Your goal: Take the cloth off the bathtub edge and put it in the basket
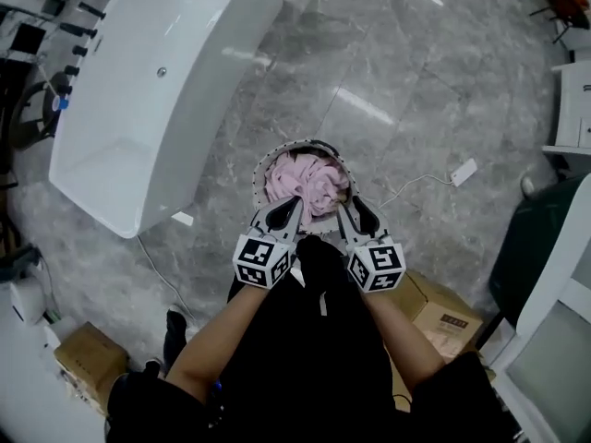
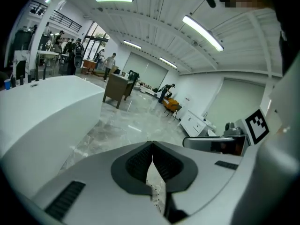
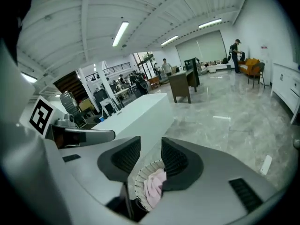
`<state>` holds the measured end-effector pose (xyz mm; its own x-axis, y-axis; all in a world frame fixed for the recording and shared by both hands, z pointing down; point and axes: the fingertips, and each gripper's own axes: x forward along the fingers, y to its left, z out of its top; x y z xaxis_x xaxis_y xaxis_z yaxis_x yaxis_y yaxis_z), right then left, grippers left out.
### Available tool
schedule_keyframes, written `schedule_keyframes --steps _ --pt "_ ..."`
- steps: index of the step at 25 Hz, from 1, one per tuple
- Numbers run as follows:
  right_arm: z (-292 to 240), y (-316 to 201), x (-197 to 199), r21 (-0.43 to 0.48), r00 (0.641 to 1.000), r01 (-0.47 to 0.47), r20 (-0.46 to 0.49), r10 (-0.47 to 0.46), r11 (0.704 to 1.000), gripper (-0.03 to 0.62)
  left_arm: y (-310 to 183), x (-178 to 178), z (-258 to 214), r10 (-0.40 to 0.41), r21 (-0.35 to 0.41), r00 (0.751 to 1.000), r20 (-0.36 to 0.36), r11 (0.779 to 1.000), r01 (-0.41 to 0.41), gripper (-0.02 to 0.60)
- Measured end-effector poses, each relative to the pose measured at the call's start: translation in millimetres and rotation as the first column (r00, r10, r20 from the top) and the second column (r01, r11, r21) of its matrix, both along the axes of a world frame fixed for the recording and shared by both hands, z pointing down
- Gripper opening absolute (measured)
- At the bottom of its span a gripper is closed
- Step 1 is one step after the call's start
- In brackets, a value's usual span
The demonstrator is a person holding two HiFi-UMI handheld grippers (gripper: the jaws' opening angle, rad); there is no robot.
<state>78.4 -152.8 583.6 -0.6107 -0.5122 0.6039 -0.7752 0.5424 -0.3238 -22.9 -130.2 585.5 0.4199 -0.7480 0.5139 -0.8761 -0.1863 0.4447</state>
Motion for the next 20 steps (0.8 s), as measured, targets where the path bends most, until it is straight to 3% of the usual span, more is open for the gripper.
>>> schedule_keyframes --steps 3,8,14,17,18,20 --pt "-70.7 1.6 3.3 0.102 0.999 0.024 0.027 -0.027 0.995 0.149 1.2 6.6 -59.2 -0.022 0.055 1.0 -0.02 0.998 0.023 0.015" --pt "-171.7 3.7 0.3 0.247 0.998 0.028 0.055 -0.042 0.969 0.149 -5.3 8.9 -140.4 0.048 0.133 0.999 0.016 0.99 -0.05 0.015" --pt "-251.1 13.6 0.0 0.344 0.993 -0.109 0.085 0.084 0.933 0.153 -14.9 -3.2 -235.4 0.095 0.253 0.995 0.0 0.963 -0.092 0.016" --pt "-276.2 19.6 -14.3 0.367 0.985 -0.16 0.117 0.125 0.916 0.153 -11.3 -20.7 -273.0 0.079 0.309 0.997 0.012 0.948 -0.079 0.016" --pt "-284.3 22.3 -19.4 0.374 0.983 -0.172 0.13 0.132 0.911 0.144 -7.8 -25.3 -282.7 0.08 0.32 0.997 0.013 0.944 -0.08 0.017" --pt "-301.4 27.1 -29.4 0.391 0.978 -0.188 0.155 0.136 0.901 0.052 -0.3 -30.3 -298.5 0.104 0.337 0.994 0.021 0.936 -0.105 0.017"
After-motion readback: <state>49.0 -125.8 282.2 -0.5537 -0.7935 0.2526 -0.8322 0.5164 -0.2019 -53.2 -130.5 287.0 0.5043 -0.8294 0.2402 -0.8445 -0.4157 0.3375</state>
